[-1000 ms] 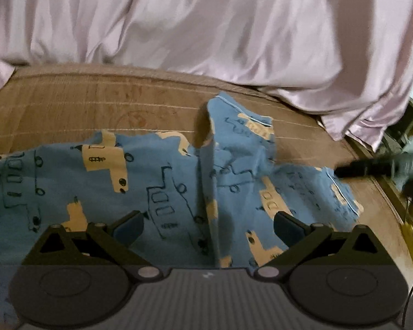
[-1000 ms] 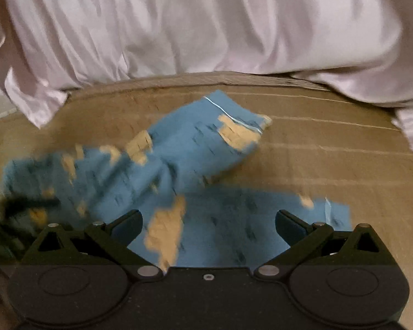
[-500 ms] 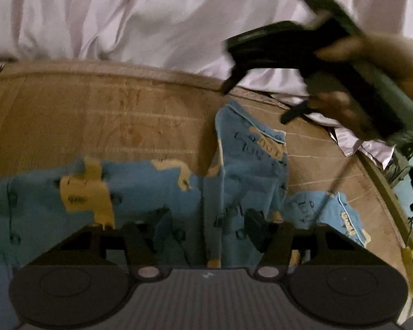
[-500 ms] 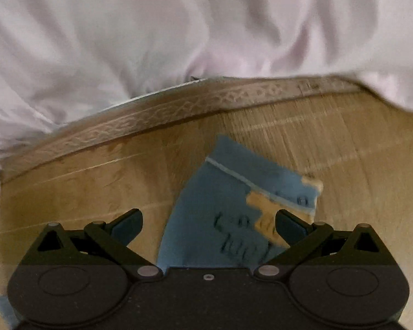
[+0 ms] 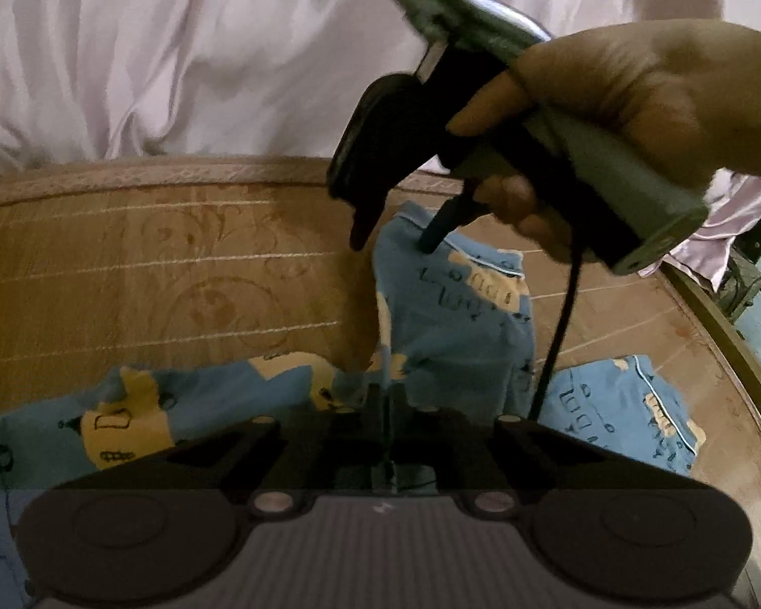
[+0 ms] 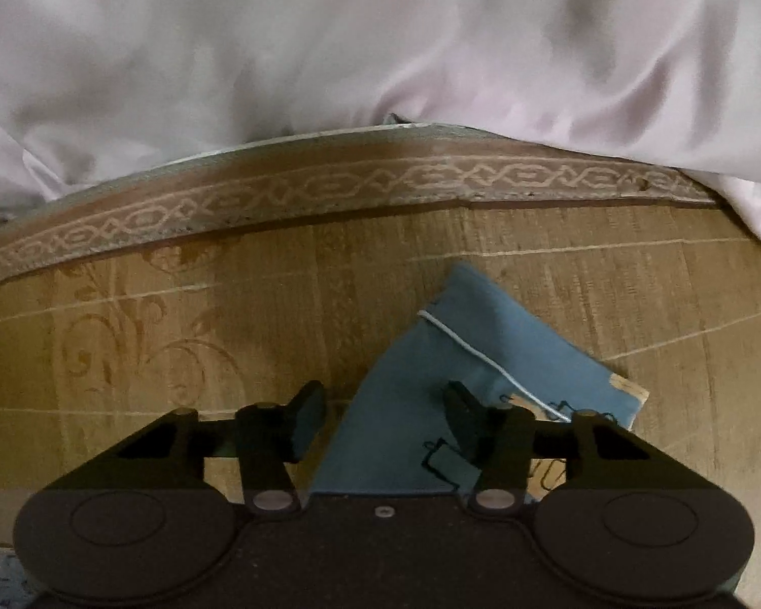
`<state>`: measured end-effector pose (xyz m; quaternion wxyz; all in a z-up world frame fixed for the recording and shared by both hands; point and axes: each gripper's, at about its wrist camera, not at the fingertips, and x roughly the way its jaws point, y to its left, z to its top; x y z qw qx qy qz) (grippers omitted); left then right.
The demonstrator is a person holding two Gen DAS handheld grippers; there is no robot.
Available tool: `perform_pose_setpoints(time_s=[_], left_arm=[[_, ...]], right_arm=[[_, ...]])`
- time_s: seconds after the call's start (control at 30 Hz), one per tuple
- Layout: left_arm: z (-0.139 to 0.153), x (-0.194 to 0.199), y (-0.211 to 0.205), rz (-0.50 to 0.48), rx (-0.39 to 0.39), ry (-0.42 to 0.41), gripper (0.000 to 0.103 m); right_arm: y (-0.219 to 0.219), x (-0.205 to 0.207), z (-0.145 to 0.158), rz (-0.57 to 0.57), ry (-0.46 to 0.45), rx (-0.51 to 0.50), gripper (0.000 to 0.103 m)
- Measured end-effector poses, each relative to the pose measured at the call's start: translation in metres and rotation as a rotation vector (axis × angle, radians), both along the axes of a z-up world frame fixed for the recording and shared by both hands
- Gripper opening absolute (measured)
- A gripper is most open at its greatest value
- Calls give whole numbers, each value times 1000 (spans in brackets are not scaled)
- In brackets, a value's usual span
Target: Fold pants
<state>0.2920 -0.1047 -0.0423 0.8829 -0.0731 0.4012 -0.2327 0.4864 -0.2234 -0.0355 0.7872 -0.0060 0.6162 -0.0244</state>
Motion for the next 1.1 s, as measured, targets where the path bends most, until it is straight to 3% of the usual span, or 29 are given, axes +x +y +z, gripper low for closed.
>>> perform_pose_setpoints(time_s=[0.27, 0.4, 0.47, 0.5, 0.63, 0.73, 0.8, 0.93, 1.1], left_arm=[[12, -6, -9, -23, 21, -33, 1], [16, -8, -11, -27, 36, -46, 1], [18, -8, -12, -25, 39, -49, 1], [19, -9, -12, -25, 43, -54, 1], [24, -13, -11, -24, 45, -66, 0], [31, -21, -9, -2, 41, -90, 0], [38, -27, -9, 0, 26, -111, 0], [54, -47, -19, -44, 43, -203, 0], [60, -76, -47, -160, 112, -289, 0]], right_arm=[[-13, 7, 0, -72, -55, 45, 52], [-13, 8, 2, -62, -53, 18, 32], [-17, 6, 4, -63, -52, 33, 6], [-20, 4, 6, -69, -57, 47, 2], [-41, -12, 22, -99, -116, 120, 1], [-66, -38, 45, -133, -199, 210, 1], [-84, -61, 65, -118, -294, 218, 1], [-123, -119, 96, -143, -438, 273, 1], [-167, -194, 100, -187, -596, 302, 1]])
